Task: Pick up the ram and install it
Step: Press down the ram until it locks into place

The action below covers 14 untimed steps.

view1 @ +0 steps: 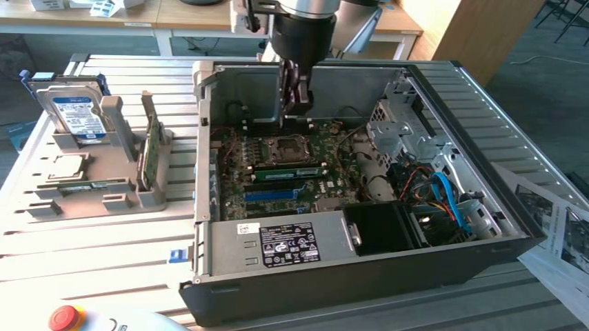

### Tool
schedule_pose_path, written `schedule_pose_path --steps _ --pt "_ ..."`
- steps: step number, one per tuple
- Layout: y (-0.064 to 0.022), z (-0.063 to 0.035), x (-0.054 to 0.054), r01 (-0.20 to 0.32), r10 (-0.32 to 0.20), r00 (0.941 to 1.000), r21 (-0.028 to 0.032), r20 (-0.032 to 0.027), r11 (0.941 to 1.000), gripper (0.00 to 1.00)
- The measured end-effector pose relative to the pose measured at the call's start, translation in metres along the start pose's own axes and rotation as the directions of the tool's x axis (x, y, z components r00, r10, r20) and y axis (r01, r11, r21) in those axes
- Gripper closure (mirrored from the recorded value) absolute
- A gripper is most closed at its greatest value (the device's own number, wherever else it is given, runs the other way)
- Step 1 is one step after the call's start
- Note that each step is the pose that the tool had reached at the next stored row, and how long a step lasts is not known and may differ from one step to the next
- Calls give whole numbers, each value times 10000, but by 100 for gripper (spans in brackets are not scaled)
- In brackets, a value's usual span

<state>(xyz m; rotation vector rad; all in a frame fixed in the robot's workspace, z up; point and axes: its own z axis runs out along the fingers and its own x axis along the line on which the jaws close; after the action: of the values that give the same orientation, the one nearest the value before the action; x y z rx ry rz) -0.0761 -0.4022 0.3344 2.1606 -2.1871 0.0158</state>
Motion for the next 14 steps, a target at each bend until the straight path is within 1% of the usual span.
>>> schedule_pose_path --steps 4,8,10,14 --pt "3 -87 4 -1 1 10000 1 -17 10000 89" --pt "6 -156 8 -2 2 10000 1 -47 10000 89" --pt "6 -166 9 -2 2 10000 2 -58 10000 89" --pt "6 -167 9 -3 3 10000 5 -60 10000 89"
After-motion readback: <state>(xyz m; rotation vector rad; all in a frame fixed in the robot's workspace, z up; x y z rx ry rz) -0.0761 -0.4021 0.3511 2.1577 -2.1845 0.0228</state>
